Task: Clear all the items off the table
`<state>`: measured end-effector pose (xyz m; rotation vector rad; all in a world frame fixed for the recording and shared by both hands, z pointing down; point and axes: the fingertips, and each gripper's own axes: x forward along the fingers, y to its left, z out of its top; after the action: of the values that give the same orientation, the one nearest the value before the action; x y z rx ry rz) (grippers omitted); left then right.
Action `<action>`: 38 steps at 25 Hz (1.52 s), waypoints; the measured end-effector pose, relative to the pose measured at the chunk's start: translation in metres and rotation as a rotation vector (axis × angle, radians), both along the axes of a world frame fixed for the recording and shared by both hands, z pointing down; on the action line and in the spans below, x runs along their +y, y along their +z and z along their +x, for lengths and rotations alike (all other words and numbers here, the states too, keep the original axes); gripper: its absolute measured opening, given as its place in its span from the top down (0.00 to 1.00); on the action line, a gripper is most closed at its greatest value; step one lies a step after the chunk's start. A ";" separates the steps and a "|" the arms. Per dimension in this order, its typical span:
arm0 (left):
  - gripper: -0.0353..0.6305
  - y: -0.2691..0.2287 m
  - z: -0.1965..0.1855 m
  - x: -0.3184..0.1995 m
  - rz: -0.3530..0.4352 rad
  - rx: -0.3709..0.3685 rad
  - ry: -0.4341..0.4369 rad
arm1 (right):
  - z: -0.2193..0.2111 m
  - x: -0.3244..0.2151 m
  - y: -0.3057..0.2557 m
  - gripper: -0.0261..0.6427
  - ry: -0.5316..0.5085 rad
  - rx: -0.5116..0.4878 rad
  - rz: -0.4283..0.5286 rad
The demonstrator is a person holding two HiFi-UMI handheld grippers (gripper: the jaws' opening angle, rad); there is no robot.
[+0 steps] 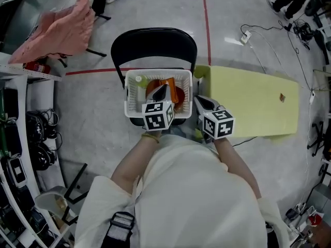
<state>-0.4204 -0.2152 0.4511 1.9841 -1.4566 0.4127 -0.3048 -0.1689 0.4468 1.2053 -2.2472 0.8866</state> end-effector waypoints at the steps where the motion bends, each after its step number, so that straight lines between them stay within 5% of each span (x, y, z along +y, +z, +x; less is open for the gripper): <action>1: 0.93 -0.003 0.004 0.000 0.000 0.001 0.013 | 0.002 -0.001 -0.002 0.96 0.000 0.002 0.007; 17: 0.93 -0.034 0.076 0.006 0.056 0.000 0.199 | 0.055 0.013 -0.016 0.96 0.094 0.011 0.061; 38: 0.93 -0.042 0.305 0.111 0.008 0.026 0.595 | 0.259 0.132 -0.017 0.96 0.441 0.013 0.038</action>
<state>-0.1153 -0.1045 0.4095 2.3983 -0.8251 0.6250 -0.0462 -0.0371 0.4298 1.7583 -2.0265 0.9894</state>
